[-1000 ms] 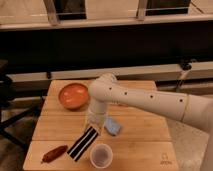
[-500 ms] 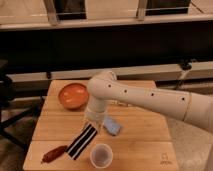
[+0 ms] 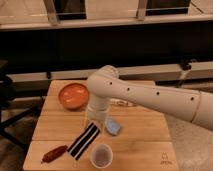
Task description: Place the eraser in the ceramic cup
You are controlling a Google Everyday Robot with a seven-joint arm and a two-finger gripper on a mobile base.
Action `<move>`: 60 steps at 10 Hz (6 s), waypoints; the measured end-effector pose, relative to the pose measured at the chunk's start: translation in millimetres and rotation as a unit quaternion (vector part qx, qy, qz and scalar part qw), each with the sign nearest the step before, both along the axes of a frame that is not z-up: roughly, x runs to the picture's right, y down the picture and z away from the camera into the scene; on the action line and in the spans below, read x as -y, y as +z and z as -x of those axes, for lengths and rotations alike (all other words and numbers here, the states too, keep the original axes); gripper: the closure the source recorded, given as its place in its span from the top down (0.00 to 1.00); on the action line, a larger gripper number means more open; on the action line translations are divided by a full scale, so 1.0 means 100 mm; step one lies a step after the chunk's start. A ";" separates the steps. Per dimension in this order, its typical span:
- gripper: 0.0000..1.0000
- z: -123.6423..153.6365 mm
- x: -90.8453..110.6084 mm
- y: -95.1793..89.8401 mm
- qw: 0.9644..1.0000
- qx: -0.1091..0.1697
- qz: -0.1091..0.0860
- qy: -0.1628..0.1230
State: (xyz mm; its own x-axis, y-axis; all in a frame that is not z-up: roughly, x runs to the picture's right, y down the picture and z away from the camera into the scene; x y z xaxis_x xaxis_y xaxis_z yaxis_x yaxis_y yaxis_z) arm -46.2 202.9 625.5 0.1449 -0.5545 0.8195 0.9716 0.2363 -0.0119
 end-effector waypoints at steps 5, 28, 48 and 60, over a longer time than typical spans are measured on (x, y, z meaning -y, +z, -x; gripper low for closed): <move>0.04 -0.31 -0.17 0.03 0.999 -0.038 0.017 -0.003; 0.04 -1.02 -0.06 -0.17 0.996 -0.089 -0.022 -0.008; 0.04 -0.78 -0.09 -0.15 0.992 -0.053 -0.102 -0.044; 0.04 -0.85 -0.09 -0.03 0.996 -0.072 0.028 -0.053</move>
State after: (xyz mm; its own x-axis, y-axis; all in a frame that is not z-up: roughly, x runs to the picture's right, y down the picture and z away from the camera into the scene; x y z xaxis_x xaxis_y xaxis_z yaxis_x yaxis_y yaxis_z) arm 38.9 211.6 622.8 0.2067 -0.5275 0.8240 0.9782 0.1275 -0.1638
